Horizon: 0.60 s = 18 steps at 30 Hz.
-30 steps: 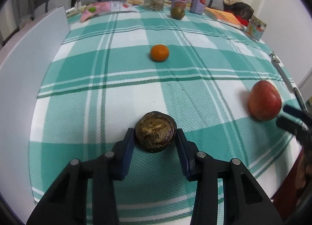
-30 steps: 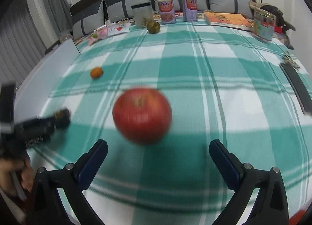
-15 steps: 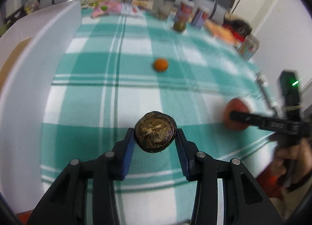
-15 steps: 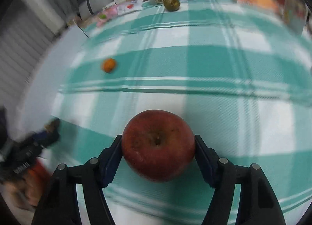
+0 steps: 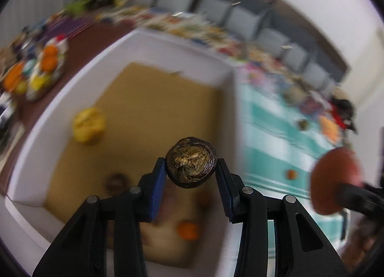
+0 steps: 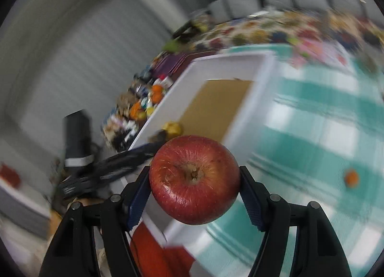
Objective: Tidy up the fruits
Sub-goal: 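Carry the red apple and mangosteen into the white box with both tools, then release both fruits in the box and withdraw both tools over the cloth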
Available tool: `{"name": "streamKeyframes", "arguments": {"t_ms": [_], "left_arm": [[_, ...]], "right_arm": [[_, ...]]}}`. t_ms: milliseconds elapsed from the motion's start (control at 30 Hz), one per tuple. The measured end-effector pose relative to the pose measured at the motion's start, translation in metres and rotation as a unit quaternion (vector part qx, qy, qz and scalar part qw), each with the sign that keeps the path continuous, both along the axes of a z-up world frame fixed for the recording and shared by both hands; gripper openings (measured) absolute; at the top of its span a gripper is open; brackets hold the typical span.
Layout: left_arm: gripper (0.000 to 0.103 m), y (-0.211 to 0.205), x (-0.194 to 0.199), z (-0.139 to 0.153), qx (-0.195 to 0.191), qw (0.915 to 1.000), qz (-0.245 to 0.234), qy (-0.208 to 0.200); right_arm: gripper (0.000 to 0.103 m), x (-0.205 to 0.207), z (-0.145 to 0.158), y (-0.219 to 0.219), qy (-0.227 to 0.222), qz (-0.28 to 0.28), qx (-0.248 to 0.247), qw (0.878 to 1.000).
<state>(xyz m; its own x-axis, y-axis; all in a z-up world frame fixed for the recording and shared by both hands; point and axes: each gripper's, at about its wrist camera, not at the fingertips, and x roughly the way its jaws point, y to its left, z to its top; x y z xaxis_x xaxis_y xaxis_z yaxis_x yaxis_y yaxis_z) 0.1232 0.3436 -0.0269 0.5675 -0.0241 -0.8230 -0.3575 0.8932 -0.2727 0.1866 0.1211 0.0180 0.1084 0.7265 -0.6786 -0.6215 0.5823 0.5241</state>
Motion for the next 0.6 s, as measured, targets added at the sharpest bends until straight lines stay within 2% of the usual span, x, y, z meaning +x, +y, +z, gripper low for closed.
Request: {"name": "streamKeyframes", "arguments": {"t_ms": [133, 200, 267, 400, 467, 500, 533, 567, 600], "left_arm": [[0.042, 0.041, 0.016, -0.044, -0.003, 0.9968, 0.04, 0.07], [0.043, 0.049, 0.021, -0.059, -0.007, 0.9944, 0.048, 0.094], [0.043, 0.054, 0.021, -0.069, -0.007, 0.9925, 0.048, 0.112], [0.044, 0.06, 0.024, -0.08, -0.013, 0.9892, 0.06, 0.134], [0.056, 0.06, 0.022, -0.08, -0.01, 0.9885, 0.068, 0.135], [0.067, 0.06, 0.022, -0.078, -0.008, 0.9886, 0.071, 0.133], [0.073, 0.061, 0.021, -0.073, 0.0, 0.989, 0.076, 0.127], [0.073, 0.062, 0.021, -0.069, 0.008, 0.9896, 0.08, 0.119], [0.073, 0.062, 0.018, -0.058, 0.015, 0.9907, 0.086, 0.105]], "right_arm": [[0.07, 0.006, -0.019, 0.09, -0.042, 0.041, -0.069, 0.996], [0.07, 0.009, -0.033, 0.12, -0.059, 0.053, -0.105, 0.991], [0.07, 0.011, -0.053, 0.144, -0.071, 0.066, -0.148, 0.984], [0.07, 0.01, -0.082, 0.161, -0.092, 0.085, -0.201, 0.972], [0.071, 0.013, -0.09, 0.164, -0.092, 0.085, -0.213, 0.969], [0.071, 0.015, -0.091, 0.164, -0.093, 0.078, -0.21, 0.97], [0.075, 0.017, -0.088, 0.163, -0.098, 0.07, -0.202, 0.972], [0.079, 0.02, -0.081, 0.16, -0.103, 0.058, -0.189, 0.975], [0.088, 0.023, -0.073, 0.157, -0.107, 0.047, -0.179, 0.977]]}}
